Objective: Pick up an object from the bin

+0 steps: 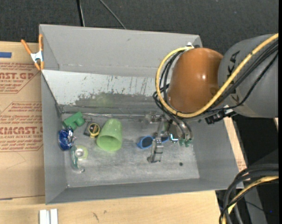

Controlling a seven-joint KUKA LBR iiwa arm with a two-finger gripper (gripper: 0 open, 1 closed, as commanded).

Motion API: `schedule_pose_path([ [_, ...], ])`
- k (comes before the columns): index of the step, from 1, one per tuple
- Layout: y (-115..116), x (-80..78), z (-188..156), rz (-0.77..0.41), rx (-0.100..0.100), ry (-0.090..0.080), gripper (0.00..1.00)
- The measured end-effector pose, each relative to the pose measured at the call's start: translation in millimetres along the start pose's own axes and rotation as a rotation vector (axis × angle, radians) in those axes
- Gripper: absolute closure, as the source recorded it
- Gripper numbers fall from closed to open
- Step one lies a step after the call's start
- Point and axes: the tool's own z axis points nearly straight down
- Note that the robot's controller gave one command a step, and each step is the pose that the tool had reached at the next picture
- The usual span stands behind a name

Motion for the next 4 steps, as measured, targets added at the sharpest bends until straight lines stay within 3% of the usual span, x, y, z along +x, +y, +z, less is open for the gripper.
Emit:
schedule_pose_path([
  [1,72,-74.4,62,-0.077,-0.003,-0.009,0.0],
  [2,85,-80.5,131,0.009,-0.002,0.002,0.0],
  [3,86,-84.1,124,0.008,-0.005,-0.012,1.0],
  [4,95,-53.5,-29,-0.038,-0.002,-0.017,1.0],
])
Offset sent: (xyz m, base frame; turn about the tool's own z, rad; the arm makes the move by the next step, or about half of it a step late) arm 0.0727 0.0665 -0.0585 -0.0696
